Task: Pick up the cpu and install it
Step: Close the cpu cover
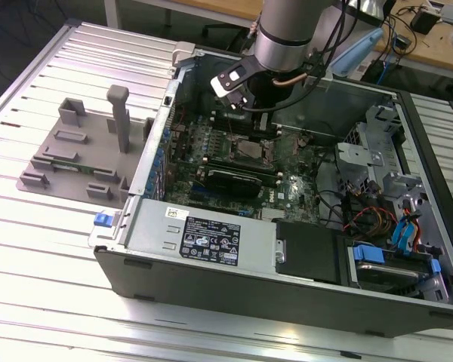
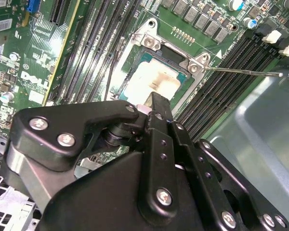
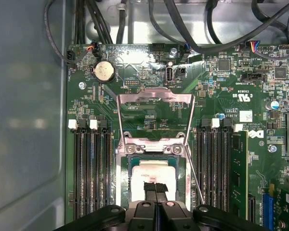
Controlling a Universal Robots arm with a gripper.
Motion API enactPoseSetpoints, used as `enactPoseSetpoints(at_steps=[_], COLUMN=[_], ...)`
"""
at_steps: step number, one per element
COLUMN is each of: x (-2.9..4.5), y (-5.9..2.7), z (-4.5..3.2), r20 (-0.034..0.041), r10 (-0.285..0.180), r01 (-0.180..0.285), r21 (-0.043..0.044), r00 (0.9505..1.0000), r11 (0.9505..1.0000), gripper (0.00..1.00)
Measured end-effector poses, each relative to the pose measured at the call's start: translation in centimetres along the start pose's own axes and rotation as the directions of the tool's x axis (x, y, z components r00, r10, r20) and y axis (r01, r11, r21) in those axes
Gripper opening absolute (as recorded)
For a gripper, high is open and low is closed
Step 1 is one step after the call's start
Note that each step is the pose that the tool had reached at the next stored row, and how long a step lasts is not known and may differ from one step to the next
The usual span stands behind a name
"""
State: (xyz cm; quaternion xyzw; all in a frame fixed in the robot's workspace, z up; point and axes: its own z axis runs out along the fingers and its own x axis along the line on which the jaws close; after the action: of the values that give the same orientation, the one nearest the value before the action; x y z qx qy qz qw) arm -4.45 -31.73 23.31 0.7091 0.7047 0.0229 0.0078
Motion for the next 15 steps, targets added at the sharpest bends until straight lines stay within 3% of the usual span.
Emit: enactPoseSetpoints(at_steps=[9,13,15], x=[0.00,0.04,0.06], y=[0.01,0.07,0.12], z=[-0.25,-1.62,-2.80], r20=[0.0001,0.0000,0.0001], r10=[0.000,0.000,0.000], r01=[0.000,0.000,0.000], r21=[0.0001,0.0000,0.0001], r00=[1.0000,1.0000,1.0000], r11=[1.0000,1.0000,1.0000], gripper=[0.11,0.11,0.11])
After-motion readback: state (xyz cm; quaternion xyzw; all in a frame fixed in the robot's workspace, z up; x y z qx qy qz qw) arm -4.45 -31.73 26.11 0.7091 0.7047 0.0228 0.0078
